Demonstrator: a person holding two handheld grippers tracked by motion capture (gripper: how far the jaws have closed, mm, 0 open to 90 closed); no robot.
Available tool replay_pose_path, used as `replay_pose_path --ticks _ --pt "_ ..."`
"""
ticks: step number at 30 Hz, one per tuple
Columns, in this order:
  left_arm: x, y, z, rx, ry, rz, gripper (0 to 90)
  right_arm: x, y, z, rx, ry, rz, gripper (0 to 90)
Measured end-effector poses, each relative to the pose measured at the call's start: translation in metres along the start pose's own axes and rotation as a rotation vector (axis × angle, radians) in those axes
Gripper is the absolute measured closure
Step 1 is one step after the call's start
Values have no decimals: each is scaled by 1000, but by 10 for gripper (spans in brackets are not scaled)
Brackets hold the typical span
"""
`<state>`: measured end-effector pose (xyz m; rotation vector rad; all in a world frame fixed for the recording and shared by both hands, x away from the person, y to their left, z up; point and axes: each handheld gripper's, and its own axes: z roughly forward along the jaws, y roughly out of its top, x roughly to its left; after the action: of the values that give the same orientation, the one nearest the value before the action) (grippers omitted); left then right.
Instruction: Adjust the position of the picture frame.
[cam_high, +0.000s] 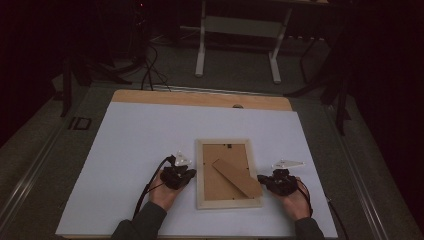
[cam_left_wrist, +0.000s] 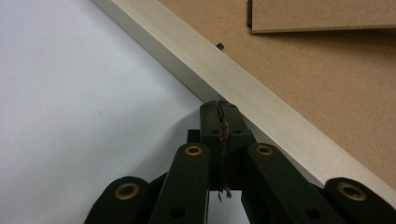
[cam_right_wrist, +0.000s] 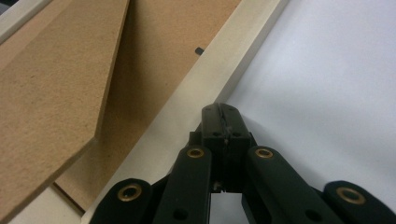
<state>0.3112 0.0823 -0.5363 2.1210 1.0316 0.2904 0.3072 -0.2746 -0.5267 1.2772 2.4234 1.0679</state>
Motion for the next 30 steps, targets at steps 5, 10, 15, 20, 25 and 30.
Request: replay_pose_path --ticks 5,10,15,20,25,30 --pt "4 4 4 -4 3 -9 900 0 0 0 -1 -5 -3 900" --pt "10 9 9 -15 9 -24 900 1 0 0 2 -8 -5 900" --pt "17 13 14 -32 10 -43 900 3 1 1 -1 -9 -8 900" --pt "21 18 17 -27 18 -34 900 4 1 1 2 -6 -13 900" --pt "27 23 22 -30 19 -35 900 8 3 1 -5 -2 -24 900" --pt "33 29 26 -30 26 -44 900 12 4 1 -11 13 -33 900"
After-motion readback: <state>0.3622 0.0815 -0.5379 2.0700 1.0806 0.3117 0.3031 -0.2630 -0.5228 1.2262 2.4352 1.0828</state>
